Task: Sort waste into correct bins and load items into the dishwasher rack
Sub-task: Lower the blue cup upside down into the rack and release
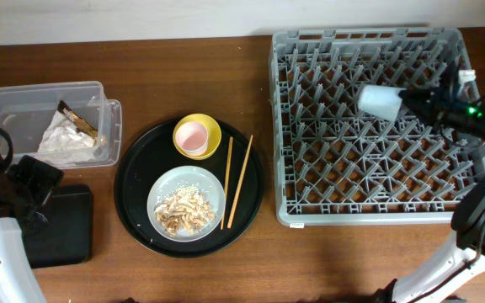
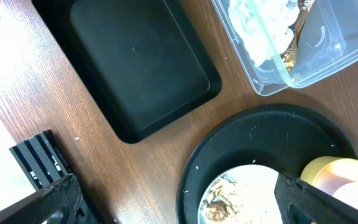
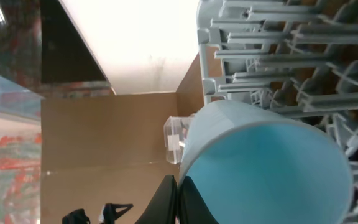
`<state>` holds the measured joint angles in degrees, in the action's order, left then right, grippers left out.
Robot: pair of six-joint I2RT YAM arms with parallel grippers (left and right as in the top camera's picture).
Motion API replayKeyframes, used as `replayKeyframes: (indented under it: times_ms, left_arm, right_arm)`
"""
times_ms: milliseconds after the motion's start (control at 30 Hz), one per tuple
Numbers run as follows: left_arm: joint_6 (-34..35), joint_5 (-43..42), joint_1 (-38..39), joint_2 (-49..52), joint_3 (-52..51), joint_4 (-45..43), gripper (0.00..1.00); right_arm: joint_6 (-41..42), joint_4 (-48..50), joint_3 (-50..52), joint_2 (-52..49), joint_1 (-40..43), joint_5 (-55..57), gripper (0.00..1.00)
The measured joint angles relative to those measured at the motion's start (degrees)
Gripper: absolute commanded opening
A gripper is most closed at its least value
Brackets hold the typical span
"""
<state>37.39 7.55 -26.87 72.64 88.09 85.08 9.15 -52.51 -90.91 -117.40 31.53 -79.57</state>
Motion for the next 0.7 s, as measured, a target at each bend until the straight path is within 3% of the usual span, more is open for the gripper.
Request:
replayKeyframes:
  times_ms: [133,433,533,700]
  left_arm:
    - [-0.02,0.0,0.0,0.0,0.0,-0.02,0.99]
    - [0.0,0.0,0.0,0.0,0.0,-0.02,0.99]
    - [0.0,-0.02,0.0,0.0,0.0,0.0,0.99]
    - [0.0,0.0,0.0,0.0,0.0,-0.02,0.99]
  right_arm:
    - [1.18,0.31,0.0,-1.6,-2.14,4.2,0.04]
    - [1.81,-3.39,-0.15,-2.89,3.37,11.34,0.11]
    - [0.37,-10.32,-4.09,-2.86,8.24,15.13,0.19]
    - [-5.44,-28.89,-21.03,0.46,11.26,26.58,0.21]
